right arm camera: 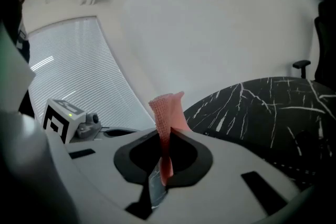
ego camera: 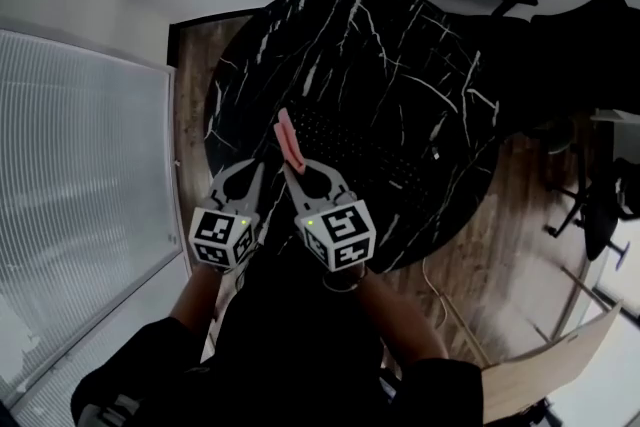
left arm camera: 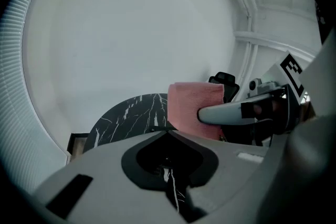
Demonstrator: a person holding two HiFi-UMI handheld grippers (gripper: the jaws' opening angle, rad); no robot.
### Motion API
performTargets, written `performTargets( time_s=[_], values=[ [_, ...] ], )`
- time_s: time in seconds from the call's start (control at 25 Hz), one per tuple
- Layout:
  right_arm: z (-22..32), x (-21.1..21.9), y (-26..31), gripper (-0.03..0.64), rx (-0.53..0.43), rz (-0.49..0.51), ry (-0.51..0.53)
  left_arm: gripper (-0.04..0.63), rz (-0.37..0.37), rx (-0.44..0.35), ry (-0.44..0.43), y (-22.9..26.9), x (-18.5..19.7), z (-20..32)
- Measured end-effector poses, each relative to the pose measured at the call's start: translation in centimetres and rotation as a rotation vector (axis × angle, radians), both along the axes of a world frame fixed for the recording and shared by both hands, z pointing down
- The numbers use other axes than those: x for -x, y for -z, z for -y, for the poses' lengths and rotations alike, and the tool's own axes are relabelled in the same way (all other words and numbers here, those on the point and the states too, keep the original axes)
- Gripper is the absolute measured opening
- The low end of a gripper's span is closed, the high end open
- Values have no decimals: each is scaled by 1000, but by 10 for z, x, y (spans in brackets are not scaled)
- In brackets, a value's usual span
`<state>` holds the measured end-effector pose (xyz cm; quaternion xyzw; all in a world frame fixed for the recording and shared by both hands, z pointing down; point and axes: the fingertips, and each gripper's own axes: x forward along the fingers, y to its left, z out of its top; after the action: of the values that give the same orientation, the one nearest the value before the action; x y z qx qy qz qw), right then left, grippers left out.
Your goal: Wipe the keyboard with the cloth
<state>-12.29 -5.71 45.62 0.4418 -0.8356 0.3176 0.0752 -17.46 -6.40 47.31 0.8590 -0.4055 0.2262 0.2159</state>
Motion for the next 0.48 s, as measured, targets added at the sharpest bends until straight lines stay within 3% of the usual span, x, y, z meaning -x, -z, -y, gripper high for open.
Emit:
performTargets(
  time_s=[0.28,0.48],
  values=[
    [49,23,-51,6,136,67,-34,-2,-10,68,-1,-40,25,35],
    [80,40,-74,6,214,170,-63,-2,-15,100,-44,-53,28,55]
  ],
)
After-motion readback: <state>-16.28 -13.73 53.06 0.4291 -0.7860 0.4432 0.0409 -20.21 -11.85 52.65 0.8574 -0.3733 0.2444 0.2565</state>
